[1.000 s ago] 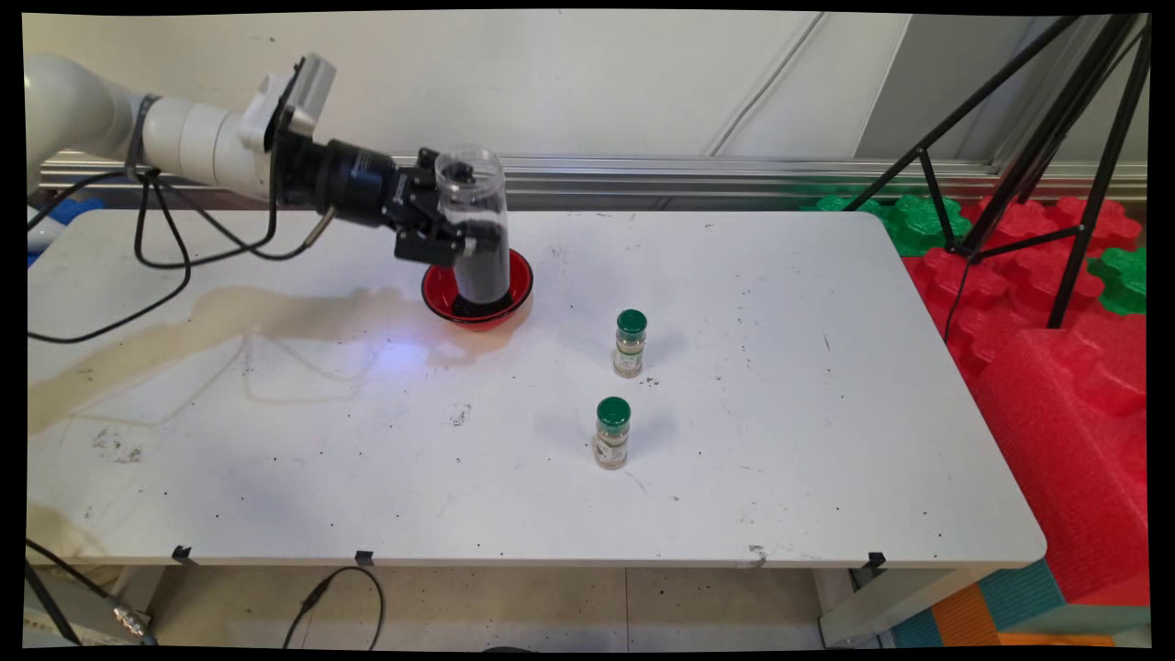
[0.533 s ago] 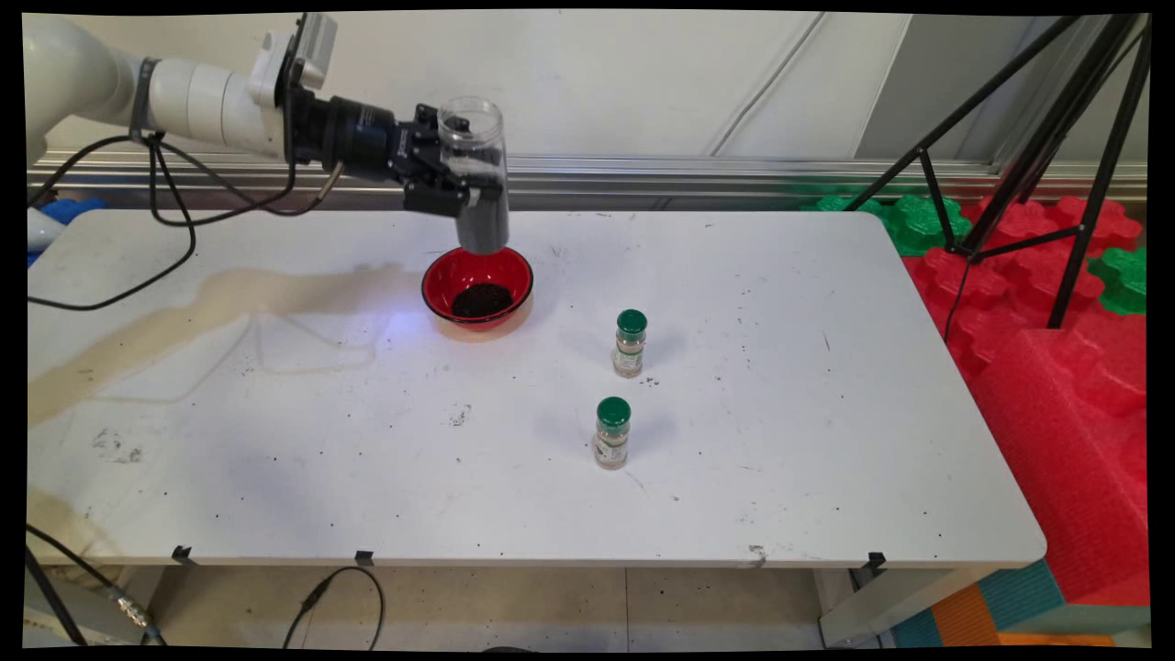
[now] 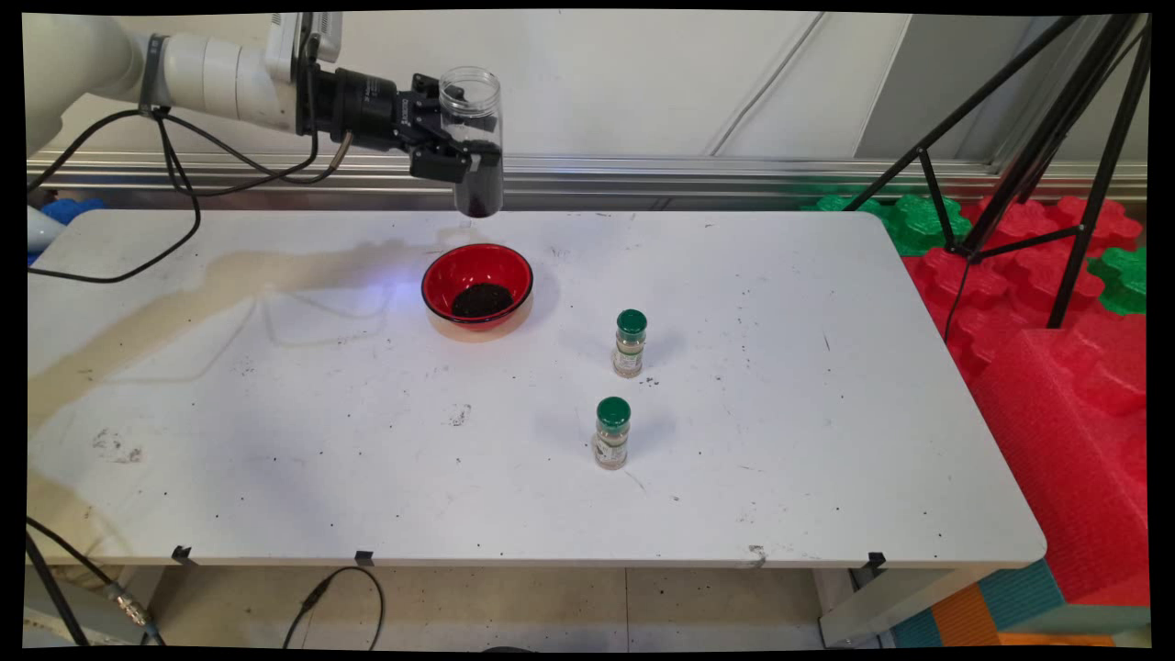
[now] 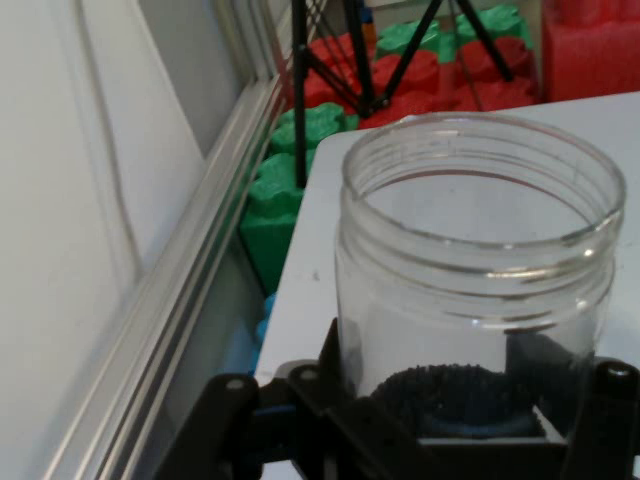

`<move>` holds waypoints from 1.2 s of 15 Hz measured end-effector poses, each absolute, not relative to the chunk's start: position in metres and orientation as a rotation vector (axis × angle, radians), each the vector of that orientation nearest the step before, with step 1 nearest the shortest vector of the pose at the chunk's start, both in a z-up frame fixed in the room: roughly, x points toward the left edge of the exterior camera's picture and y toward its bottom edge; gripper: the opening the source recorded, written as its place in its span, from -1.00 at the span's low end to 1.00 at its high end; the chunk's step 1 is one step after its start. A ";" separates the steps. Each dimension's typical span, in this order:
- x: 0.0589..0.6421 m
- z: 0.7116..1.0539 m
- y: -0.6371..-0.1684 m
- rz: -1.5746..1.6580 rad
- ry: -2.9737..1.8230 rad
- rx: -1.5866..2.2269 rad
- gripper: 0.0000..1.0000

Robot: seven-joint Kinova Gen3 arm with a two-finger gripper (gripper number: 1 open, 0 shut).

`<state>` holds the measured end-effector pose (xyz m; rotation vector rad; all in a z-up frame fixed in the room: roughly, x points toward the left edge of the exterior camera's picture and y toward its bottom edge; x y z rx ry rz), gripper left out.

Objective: Pour the black seasoning powder in the red bowl

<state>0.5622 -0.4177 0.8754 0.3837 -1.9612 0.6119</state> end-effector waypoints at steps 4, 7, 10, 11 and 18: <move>0.570 0.874 -0.429 0.653 -1.984 0.373 -1.00; 0.574 0.871 -0.436 0.680 -2.003 0.360 -1.00; 0.579 0.868 -0.443 0.706 -2.022 0.348 -1.00; 0.581 0.867 -0.445 0.716 -2.029 0.343 -1.00; 0.590 0.855 -0.455 0.788 -2.089 0.268 -1.00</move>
